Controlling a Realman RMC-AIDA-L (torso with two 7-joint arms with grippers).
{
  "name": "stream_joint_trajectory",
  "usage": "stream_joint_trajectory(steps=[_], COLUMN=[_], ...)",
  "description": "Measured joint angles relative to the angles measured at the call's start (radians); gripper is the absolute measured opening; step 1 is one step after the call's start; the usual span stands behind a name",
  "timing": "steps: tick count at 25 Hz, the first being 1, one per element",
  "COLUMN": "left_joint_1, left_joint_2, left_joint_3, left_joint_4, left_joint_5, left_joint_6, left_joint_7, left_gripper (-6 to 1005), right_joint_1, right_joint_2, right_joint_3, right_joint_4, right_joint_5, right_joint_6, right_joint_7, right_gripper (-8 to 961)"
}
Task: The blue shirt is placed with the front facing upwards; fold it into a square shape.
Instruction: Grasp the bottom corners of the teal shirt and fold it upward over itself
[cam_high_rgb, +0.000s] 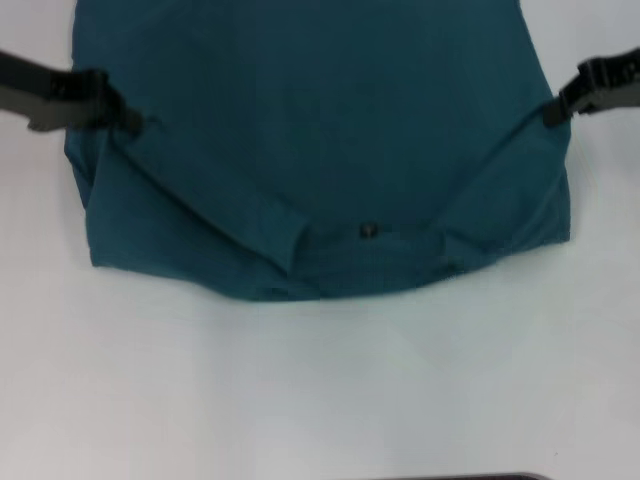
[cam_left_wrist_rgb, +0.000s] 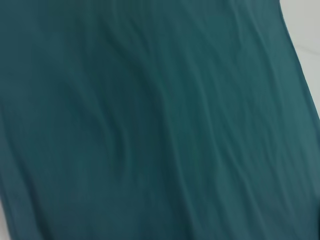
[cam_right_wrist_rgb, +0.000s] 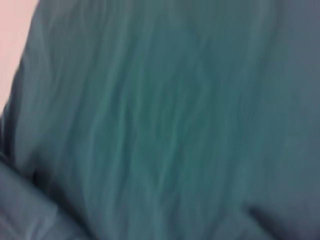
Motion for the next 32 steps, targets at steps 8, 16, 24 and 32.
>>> stream_joint_trajectory(steps=[8,16,24,32], left_joint_1=[-0.018,-0.017,-0.036,-0.071], left_joint_2=[-0.017,-0.032,-0.039,-0.048], left_joint_3=[0.094,0.125,0.164,0.214], left_joint_4=[-0.001,-0.011,-0.002,0.038], left_joint_5=[0.001,-0.003,-0.018,-0.011], left_joint_6=[-0.183,-0.309,-0.439,-0.566], left_joint_7=[-0.095,-0.128,-0.102,-0.106], left_gripper=[11,13,15,17], right_joint_1=[-0.007,-0.008,0.004,0.024], right_joint_2=[0.021,0.045,0.057,0.087], right_joint_3=[0.0,-0.005,-0.01,-0.09], right_joint_4=[0.006,0.001,0.005,0.011], right_joint_5=[0.06,0.135,0.146,0.147], right_joint_6=[0.168,0.302,0.405,0.578], right_joint_7=[0.033,0.024,-0.001,-0.014], right_gripper=[38,41,44,46])
